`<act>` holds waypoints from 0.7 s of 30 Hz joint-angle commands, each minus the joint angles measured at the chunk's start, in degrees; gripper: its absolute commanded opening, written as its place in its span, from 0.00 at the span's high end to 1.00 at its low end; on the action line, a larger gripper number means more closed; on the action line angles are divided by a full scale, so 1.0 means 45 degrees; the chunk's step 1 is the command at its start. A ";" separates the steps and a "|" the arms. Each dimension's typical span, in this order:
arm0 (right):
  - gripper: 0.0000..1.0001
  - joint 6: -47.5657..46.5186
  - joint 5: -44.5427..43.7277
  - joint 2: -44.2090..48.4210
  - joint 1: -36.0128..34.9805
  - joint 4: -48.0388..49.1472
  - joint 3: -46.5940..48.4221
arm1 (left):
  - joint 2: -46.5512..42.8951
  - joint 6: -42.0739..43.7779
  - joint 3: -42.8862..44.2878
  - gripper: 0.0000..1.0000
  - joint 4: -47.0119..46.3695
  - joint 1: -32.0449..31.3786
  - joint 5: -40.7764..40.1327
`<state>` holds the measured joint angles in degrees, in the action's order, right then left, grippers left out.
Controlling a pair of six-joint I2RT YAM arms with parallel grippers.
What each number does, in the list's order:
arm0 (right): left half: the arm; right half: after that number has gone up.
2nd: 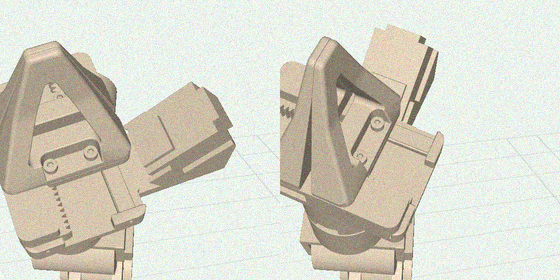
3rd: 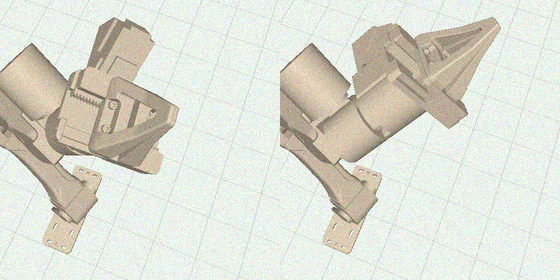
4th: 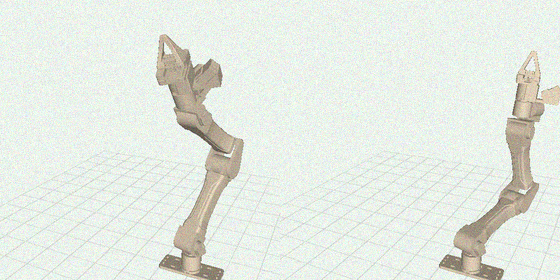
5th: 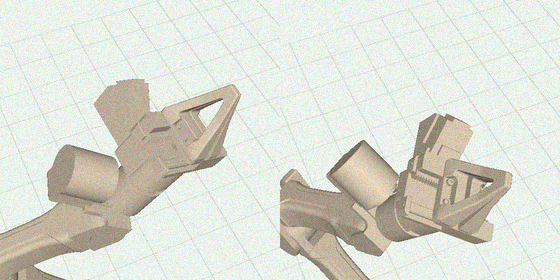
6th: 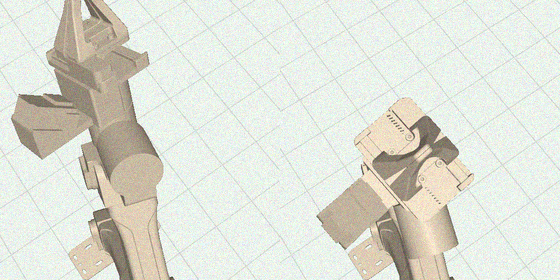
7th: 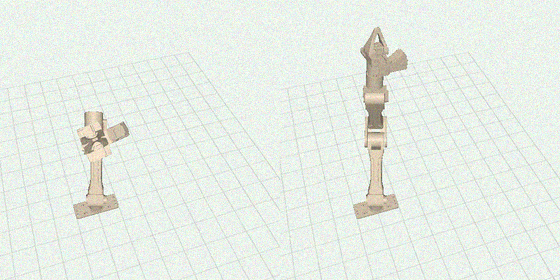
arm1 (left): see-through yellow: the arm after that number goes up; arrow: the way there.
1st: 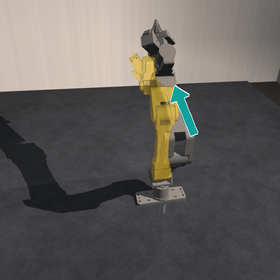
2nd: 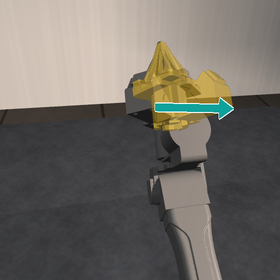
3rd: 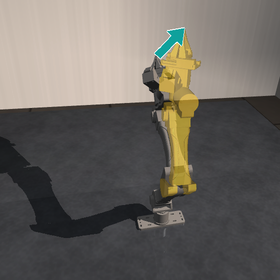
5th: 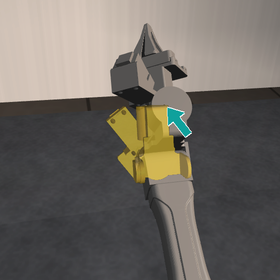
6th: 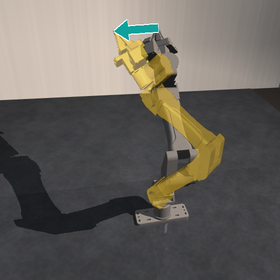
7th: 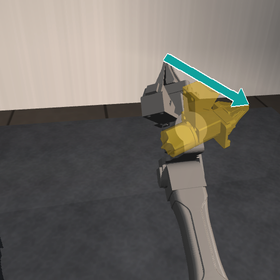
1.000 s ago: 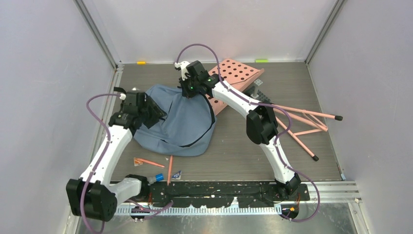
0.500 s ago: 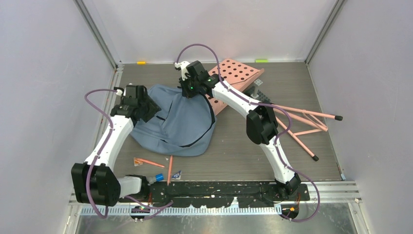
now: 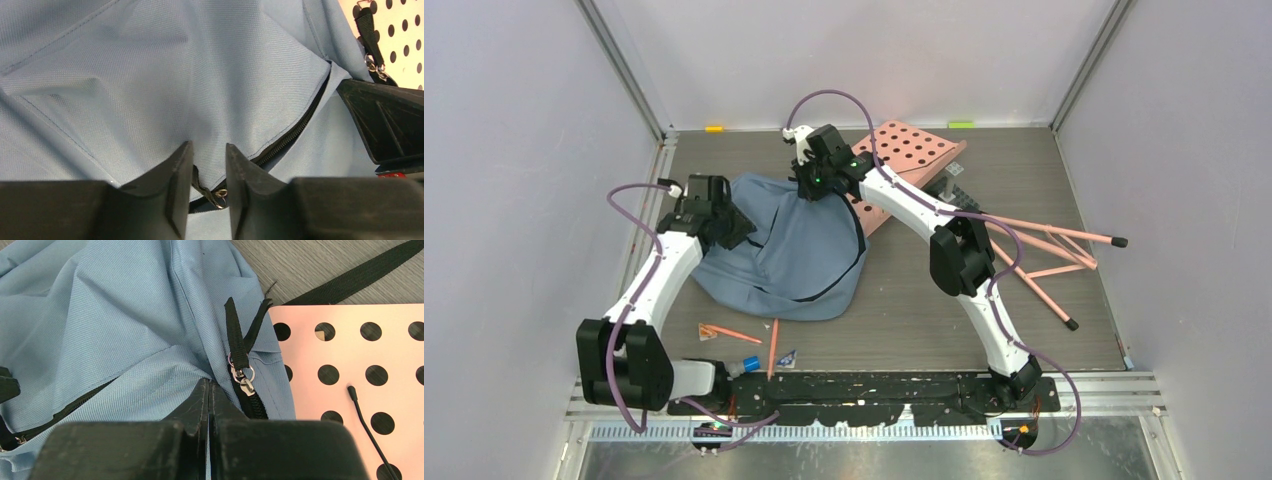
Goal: Pack the student bag
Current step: Unzip the student bag at the center of the board.
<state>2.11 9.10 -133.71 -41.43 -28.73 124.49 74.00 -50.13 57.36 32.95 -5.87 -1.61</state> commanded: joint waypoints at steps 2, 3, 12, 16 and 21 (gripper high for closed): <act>1.00 0.0068 -0.0202 0.0866 0.0108 0.0905 0.0198 | 0.0074 0.0162 -0.0287 0.77 -0.0512 0.0093 0.0298; 1.00 0.0071 -0.0215 0.0866 0.0101 0.0910 0.0193 | -0.0006 0.0163 -0.0362 0.82 -0.0509 0.0093 0.0298; 1.00 0.0101 -0.0546 0.0856 0.0105 0.0973 0.0012 | -0.1182 0.0130 -0.1120 1.00 -0.0155 0.0083 0.0677; 1.00 0.0091 -0.0801 0.0901 0.0110 0.1040 -0.0141 | -0.2140 0.0105 -0.1529 1.00 0.0222 0.0093 0.0526; 0.99 0.0075 -0.1039 0.0962 0.0095 0.1145 -0.0320 | -0.3343 -0.0068 -0.2377 1.00 0.0679 0.0093 0.0467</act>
<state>2.33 8.14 -133.71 -41.45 -28.16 123.72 62.98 -50.13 49.50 34.13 -5.85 0.49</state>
